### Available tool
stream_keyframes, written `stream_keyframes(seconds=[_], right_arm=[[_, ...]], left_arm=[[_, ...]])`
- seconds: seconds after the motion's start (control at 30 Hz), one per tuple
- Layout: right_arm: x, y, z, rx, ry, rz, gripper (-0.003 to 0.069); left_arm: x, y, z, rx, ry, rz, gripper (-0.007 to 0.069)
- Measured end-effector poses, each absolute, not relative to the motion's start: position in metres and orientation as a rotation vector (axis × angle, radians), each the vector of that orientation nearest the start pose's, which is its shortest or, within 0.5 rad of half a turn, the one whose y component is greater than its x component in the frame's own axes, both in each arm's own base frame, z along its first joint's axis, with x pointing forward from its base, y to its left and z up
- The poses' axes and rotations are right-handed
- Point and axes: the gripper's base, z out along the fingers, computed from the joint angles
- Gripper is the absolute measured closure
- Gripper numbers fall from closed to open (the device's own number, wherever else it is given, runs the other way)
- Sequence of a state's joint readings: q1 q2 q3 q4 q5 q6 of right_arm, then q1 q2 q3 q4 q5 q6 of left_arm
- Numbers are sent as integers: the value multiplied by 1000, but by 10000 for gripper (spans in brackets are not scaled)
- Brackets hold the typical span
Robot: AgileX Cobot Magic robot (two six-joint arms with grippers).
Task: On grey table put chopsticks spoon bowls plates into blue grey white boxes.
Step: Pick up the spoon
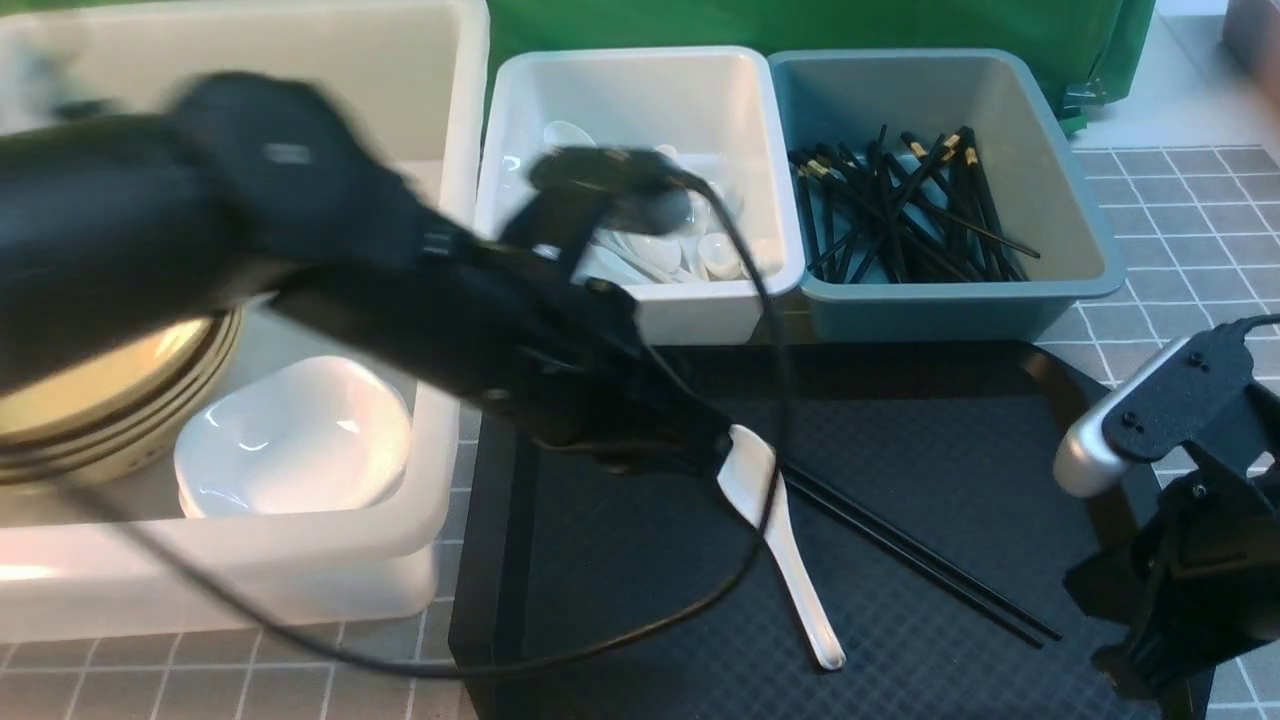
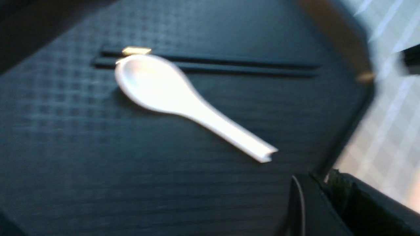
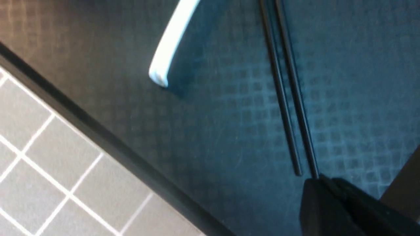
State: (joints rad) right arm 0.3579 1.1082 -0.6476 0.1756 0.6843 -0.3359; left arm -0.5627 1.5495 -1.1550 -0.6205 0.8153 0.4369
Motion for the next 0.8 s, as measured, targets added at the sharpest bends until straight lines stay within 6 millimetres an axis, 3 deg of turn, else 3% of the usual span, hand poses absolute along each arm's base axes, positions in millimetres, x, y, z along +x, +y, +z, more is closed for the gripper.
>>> stream_keyframes(seconds=[0.17, 0.33, 0.43, 0.67, 0.8], right_arm=[[179, 78, 244, -749, 2513, 206, 617], [180, 78, 244, -721, 2519, 212, 614], [180, 78, 245, -719, 2513, 211, 614], [181, 78, 245, -715, 2509, 211, 614], [182, 78, 245, -708, 2497, 211, 614]], left_arm=[[272, -217, 255, 919, 2527, -603, 442], [292, -237, 214, 956, 2515, -512, 270], [301, -248, 197, 970, 2487, -487, 232], [319, -257, 161, 913, 2472, -443, 249], [324, -259, 155, 873, 2456, -443, 347]])
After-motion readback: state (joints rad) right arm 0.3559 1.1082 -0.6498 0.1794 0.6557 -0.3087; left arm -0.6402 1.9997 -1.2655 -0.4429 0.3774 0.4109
